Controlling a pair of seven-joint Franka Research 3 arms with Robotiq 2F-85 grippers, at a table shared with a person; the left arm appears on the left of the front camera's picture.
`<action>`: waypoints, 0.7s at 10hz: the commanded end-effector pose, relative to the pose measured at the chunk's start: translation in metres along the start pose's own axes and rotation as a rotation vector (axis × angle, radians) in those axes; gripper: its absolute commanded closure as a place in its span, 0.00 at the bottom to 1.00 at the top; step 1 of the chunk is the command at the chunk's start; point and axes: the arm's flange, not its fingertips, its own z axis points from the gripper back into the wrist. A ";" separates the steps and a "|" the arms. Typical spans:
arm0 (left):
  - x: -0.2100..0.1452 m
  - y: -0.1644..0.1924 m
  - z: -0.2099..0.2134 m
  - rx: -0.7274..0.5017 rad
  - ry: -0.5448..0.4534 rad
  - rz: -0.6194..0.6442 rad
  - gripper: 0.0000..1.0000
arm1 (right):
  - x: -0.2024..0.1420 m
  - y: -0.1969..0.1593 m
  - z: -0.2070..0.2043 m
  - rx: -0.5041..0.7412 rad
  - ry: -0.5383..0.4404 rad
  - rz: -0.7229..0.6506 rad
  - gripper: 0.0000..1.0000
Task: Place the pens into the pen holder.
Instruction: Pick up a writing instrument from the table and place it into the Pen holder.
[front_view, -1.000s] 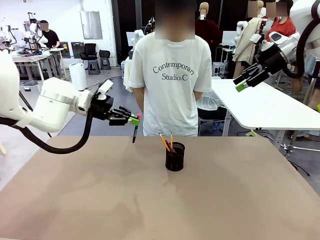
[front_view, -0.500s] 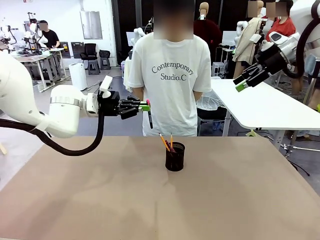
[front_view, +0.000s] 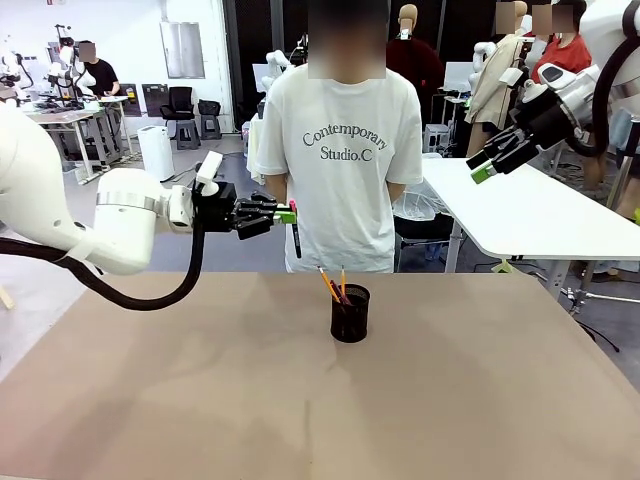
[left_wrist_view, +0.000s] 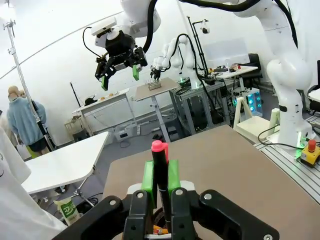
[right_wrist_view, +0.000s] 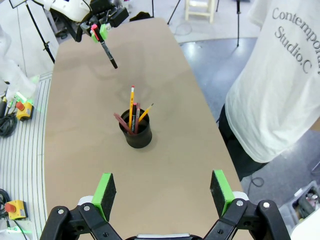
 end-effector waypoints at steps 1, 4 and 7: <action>0.004 -0.001 0.000 -0.015 0.014 -0.010 1.00 | 0.000 0.003 -0.003 -0.010 0.002 0.001 0.00; -0.010 -0.006 -0.018 -0.044 -0.015 0.004 1.00 | 0.000 0.003 -0.003 -0.010 0.002 0.001 0.00; -0.023 -0.007 -0.043 -0.175 -0.043 0.005 1.00 | 0.000 0.003 -0.003 -0.010 0.002 0.001 0.00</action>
